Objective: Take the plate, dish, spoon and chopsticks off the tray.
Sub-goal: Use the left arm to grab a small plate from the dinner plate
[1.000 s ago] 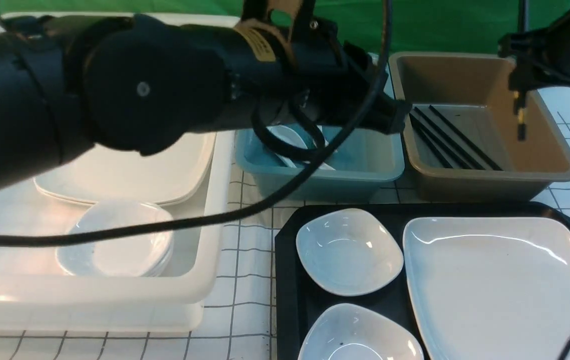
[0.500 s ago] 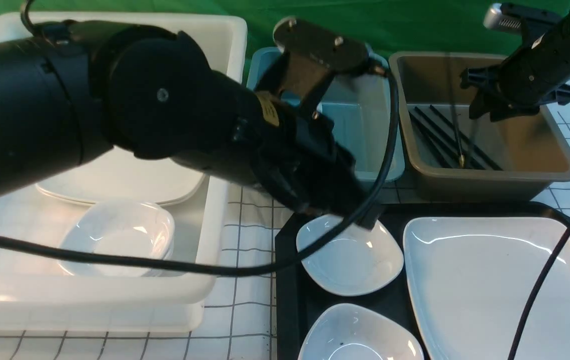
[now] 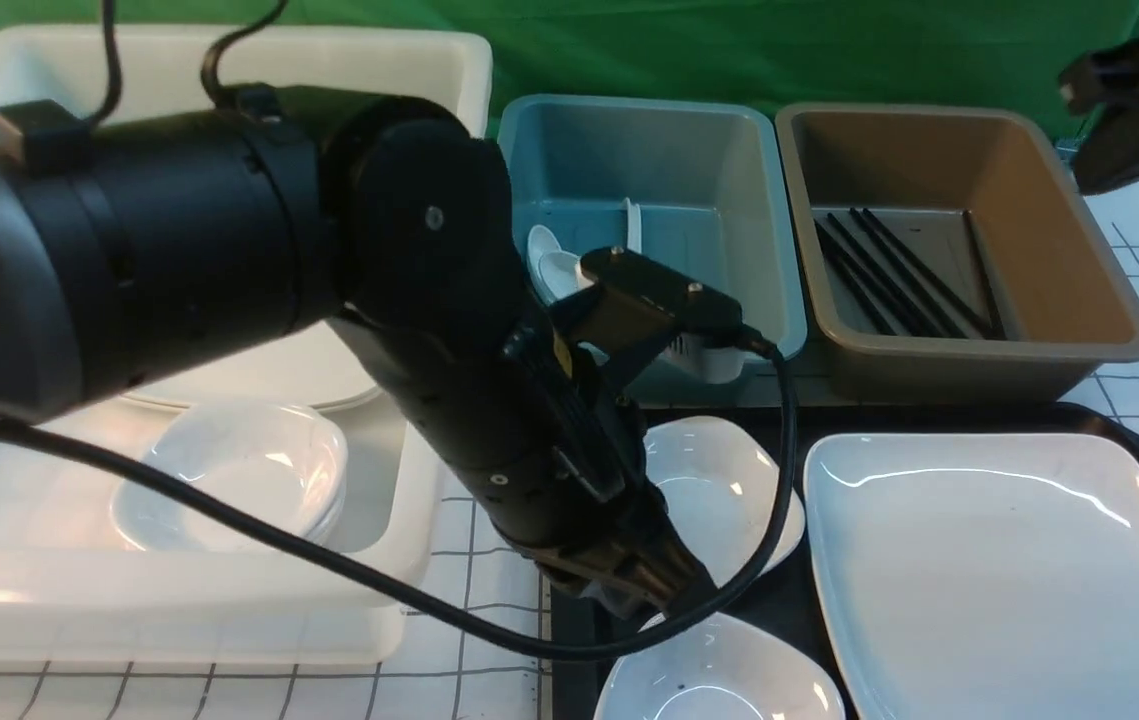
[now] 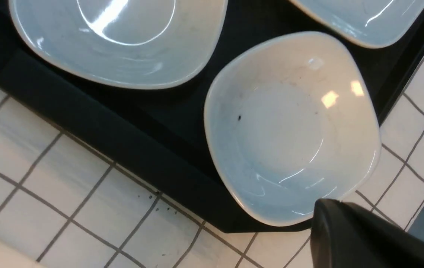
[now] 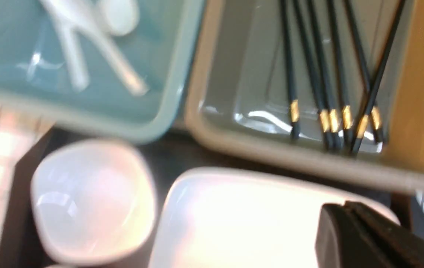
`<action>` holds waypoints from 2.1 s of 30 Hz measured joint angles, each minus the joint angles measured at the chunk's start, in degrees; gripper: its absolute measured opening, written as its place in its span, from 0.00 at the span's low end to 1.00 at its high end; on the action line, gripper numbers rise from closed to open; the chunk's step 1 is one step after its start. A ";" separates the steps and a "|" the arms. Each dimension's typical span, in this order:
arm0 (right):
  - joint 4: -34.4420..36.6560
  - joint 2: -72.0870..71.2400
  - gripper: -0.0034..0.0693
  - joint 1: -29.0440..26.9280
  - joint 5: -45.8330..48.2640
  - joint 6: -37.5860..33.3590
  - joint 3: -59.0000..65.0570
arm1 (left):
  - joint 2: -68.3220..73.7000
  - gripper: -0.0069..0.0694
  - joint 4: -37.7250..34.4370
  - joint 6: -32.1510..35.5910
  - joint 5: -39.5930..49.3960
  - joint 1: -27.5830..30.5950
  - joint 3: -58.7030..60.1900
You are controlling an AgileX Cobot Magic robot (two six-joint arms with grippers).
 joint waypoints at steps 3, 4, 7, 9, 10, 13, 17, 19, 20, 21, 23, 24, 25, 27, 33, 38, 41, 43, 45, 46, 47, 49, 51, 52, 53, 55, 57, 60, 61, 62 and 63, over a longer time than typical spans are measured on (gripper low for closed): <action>0.19 -7.02 0.05 1.74 -1.04 -0.32 6.46 | 0.83 0.10 0.58 0.00 0.01 -0.96 -0.05; 0.26 -13.08 0.05 3.29 -2.38 -0.62 12.42 | 1.70 0.11 1.42 0.00 0.01 -2.62 -0.05; 0.52 -21.24 0.05 5.14 -5.28 -0.82 21.20 | 3.49 0.16 3.46 -0.25 -0.82 -5.70 -0.05; 0.87 -25.53 0.05 5.85 -5.96 -0.76 26.31 | 4.96 0.20 4.67 -2.50 -1.78 -7.03 -0.05; 1.21 -27.69 0.05 6.06 -6.02 -0.70 28.04 | 5.88 0.23 5.14 -3.41 -2.13 -7.32 -0.05; 2.80 -33.03 0.05 6.18 -6.36 -1.33 33.00 | 8.31 0.33 7.60 -4.96 -3.23 -7.50 -0.05; 5.91 -39.50 0.05 6.37 -6.42 -5.82 37.77 | 11.25 0.49 10.45 -5.46 -5.41 -7.62 -0.05; 8.03 -43.84 0.05 6.43 -6.42 -8.67 40.80 | 12.86 0.60 11.67 -5.70 -7.71 -7.62 -0.05; 8.24 -45.00 0.05 6.43 -6.34 -9.11 41.35 | 13.27 0.62 11.83 -5.72 -8.28 -7.62 -0.05; 8.53 -46.27 0.06 6.43 -6.34 -9.47 42.09 | 13.70 0.65 11.99 -5.80 -9.07 -7.62 -0.05; 8.73 -48.07 0.06 6.43 -6.39 -9.99 43.22 | 14.36 0.70 12.31 -6.17 -10.52 -7.50 -0.05; 8.74 -48.77 0.06 6.43 -6.39 -10.12 43.70 | 14.62 0.71 12.90 -6.73 -11.39 -7.50 -0.05; 8.86 -49.37 0.06 6.43 -6.39 -10.19 44.20 | 14.95 0.72 13.85 -7.65 -12.40 -7.44 -0.05; 8.86 -49.61 0.06 6.43 -6.27 -10.23 44.41 | 15.23 0.73 15.12 -8.79 -13.47 -7.31 -0.05; 8.86 -49.60 0.06 6.43 -6.28 -10.23 44.61 | 17.39 0.73 17.71 -10.93 -14.57 -7.13 -0.05; 8.86 -49.60 0.06 6.43 -6.33 -10.23 44.61 | 19.67 0.73 17.54 -11.50 -15.35 -7.13 -0.05; 8.86 -49.60 0.06 6.43 -6.33 -10.23 44.61 | 19.81 0.71 17.10 -12.01 -15.43 -7.13 -0.10; 8.86 -49.60 0.06 6.43 -6.33 -10.23 44.61 | 19.93 0.65 16.02 -12.10 -15.38 -7.13 -0.16; 8.86 -49.60 0.06 6.43 -6.43 -10.23 44.61 | 20.05 0.55 15.13 -11.85 -15.49 -7.13 -0.23; 8.86 -49.60 0.06 6.43 -6.57 -10.23 44.61 | 20.11 0.48 14.83 -11.50 -15.49 -7.13 -0.35; 8.86 -49.60 0.06 6.43 -6.57 -10.23 44.61 | 20.15 0.46 14.73 -11.50 -15.49 -7.13 -0.37; 8.86 -49.62 0.06 6.43 -6.75 -10.23 44.61 | 19.85 0.34 14.10 -11.50 -15.03 -7.05 -0.72; 8.86 -49.62 0.07 6.43 -6.75 -10.23 44.61 | 19.28 0.33 14.10 -11.90 -14.21 -7.05 -0.72; 8.86 -49.62 0.07 6.43 -6.75 -10.23 44.61 | 19.28 0.33 14.10 -11.90 -14.21 -7.05 -0.72; 8.86 -49.62 0.07 6.43 -6.75 -10.23 44.61 | 18.94 0.32 14.05 -11.96 -13.70 -7.05 -0.72; 8.86 -49.62 0.07 6.43 -6.77 -10.23 44.61 | 18.14 0.30 13.97 -11.96 -12.87 -7.05 -0.72; 8.86 -49.62 0.07 6.43 -6.77 -10.23 44.61 | 16.93 0.25 13.78 -11.92 -12.14 -7.05 -0.72; 8.86 -49.62 0.07 6.43 -6.77 -10.23 44.61 | 13.34 0.16 13.52 -11.92 -11.21 -7.10 -0.72; 8.86 -49.62 0.08 6.43 -6.77 -10.23 44.61 | 11.99 0.14 13.72 -11.92 -11.24 -7.10 -0.67; 8.86 -49.62 0.08 6.43 -6.77 -10.23 44.61 | 10.88 0.12 13.87 -11.92 -11.19 -7.10 -0.67; 8.86 -49.62 0.08 6.43 -6.77 -10.23 44.61 | 9.20 0.12 14.51 -11.92 -11.05 -7.10 -0.61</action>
